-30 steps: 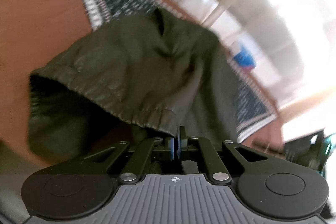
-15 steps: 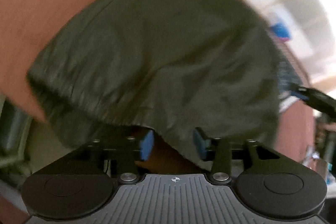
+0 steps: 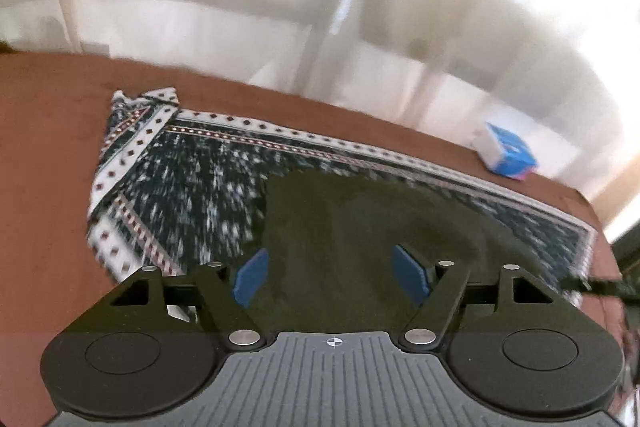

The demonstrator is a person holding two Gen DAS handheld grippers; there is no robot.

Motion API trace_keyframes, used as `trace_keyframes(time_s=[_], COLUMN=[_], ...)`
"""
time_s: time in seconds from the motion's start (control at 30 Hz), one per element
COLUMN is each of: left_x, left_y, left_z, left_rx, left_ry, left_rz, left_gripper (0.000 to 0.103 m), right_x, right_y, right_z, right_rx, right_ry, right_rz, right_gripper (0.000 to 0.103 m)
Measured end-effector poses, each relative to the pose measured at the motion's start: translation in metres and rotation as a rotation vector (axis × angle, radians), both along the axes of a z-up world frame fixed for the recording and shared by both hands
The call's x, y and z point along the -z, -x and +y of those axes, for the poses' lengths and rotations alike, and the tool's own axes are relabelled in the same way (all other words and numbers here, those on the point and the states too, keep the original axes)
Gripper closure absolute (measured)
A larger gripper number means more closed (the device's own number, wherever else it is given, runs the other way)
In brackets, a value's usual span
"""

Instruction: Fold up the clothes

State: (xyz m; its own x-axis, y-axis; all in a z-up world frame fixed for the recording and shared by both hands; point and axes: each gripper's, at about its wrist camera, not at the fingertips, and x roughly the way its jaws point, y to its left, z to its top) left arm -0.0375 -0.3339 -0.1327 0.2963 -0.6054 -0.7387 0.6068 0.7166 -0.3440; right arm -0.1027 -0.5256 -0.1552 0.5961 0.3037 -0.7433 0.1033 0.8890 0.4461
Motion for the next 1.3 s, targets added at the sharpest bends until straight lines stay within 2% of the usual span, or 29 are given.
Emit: trace_keyframes(time_s=[0.2, 0.33, 0.37, 0.4, 0.43, 0.47, 0.53, 0.63, 0.67, 0.7, 0.73, 0.83, 0.87, 0.9, 0.97, 1.0, 1.1, 1.17, 1.23, 1.3], left_x=[0.054, 0.073, 0.075, 0.077, 0.078, 0.080, 0.068, 0.042, 0.039, 0.037, 0.044, 0.069, 0.075, 0.081, 0.078, 0.073, 0.057, 0.046, 0.029, 0.015], left_y=[-0.067, -0.085, -0.087, -0.088, -0.090, -0.091, -0.086, -0.071, -0.065, -0.059, -0.053, -0.038, -0.035, -0.033, -0.032, -0.031, -0.033, -0.035, -0.038, -0.040], left_z=[-0.042, -0.056, -0.059, -0.062, -0.065, -0.067, -0.058, -0.025, -0.012, 0.001, 0.010, 0.030, 0.034, 0.038, 0.043, 0.043, 0.046, 0.049, 0.052, 0.047], left_rx=[-0.025, 0.006, 0.018, 0.031, 0.043, 0.056, 0.094, 0.177, 0.197, 0.217, 0.231, 0.258, 0.250, 0.242, 0.225, 0.224, 0.260, 0.287, 0.322, 0.337], left_ry=[-0.051, -0.060, -0.057, -0.055, -0.052, -0.049, -0.016, 0.023, 0.013, 0.001, -0.041, -0.164, -0.186, -0.207, -0.193, -0.191, -0.188, -0.194, -0.186, -0.169], left_rz=[0.112, 0.161, 0.171, 0.181, 0.191, 0.200, 0.177, 0.125, 0.118, 0.111, 0.115, 0.135, 0.138, 0.141, 0.139, 0.133, 0.094, 0.071, 0.048, 0.009], left_gripper=[0.022, 0.023, 0.025, 0.042, 0.073, 0.083, 0.103, 0.103, 0.103, 0.103, 0.103, 0.099, 0.094, 0.071, 0.062, 0.052, 0.043, 0.042, 0.041, 0.040], right_x=[0.029, 0.052, 0.056, 0.059, 0.060, 0.056, 0.036, -0.008, -0.019, -0.025, -0.023, 0.013, 0.025, 0.035, 0.041, 0.040, 0.027, 0.018, 0.009, 0.000], right_y=[-0.025, -0.035, -0.037, -0.039, -0.041, -0.043, -0.040, -0.019, -0.009, 0.001, 0.010, 0.029, 0.034, 0.036, 0.038, 0.038, 0.036, 0.033, 0.031, 0.028], right_z=[-0.016, -0.025, -0.026, -0.026, -0.026, -0.025, -0.017, 0.002, 0.008, 0.016, 0.025, 0.052, 0.059, 0.064, 0.066, 0.066, 0.061, 0.056, 0.051, 0.046], right_rx=[0.136, 0.225, 0.238, 0.246, 0.252, 0.253, 0.210, 0.054, 0.001, -0.053, -0.112, -0.232, -0.253, -0.256, -0.234, -0.224, -0.206, -0.199, -0.191, -0.184], right_ry=[-0.103, -0.205, -0.229, -0.255, -0.274, -0.277, -0.241, -0.177, -0.162, -0.149, -0.127, -0.032, -0.009, 0.006, 0.005, 0.005, 0.029, 0.046, 0.064, 0.082], right_rz=[0.049, 0.095, 0.098, 0.098, 0.097, 0.083, 0.008, -0.099, -0.112, -0.098, -0.061, 0.111, 0.156, 0.183, 0.194, 0.190, 0.157, 0.130, 0.102, 0.074], right_gripper=[0.039, 0.039, 0.043, 0.051, 0.085, 0.100, 0.100, 0.100, 0.100, 0.100, 0.100, 0.100, 0.100, 0.099, 0.097, 0.095, 0.074, 0.056, 0.048, 0.045])
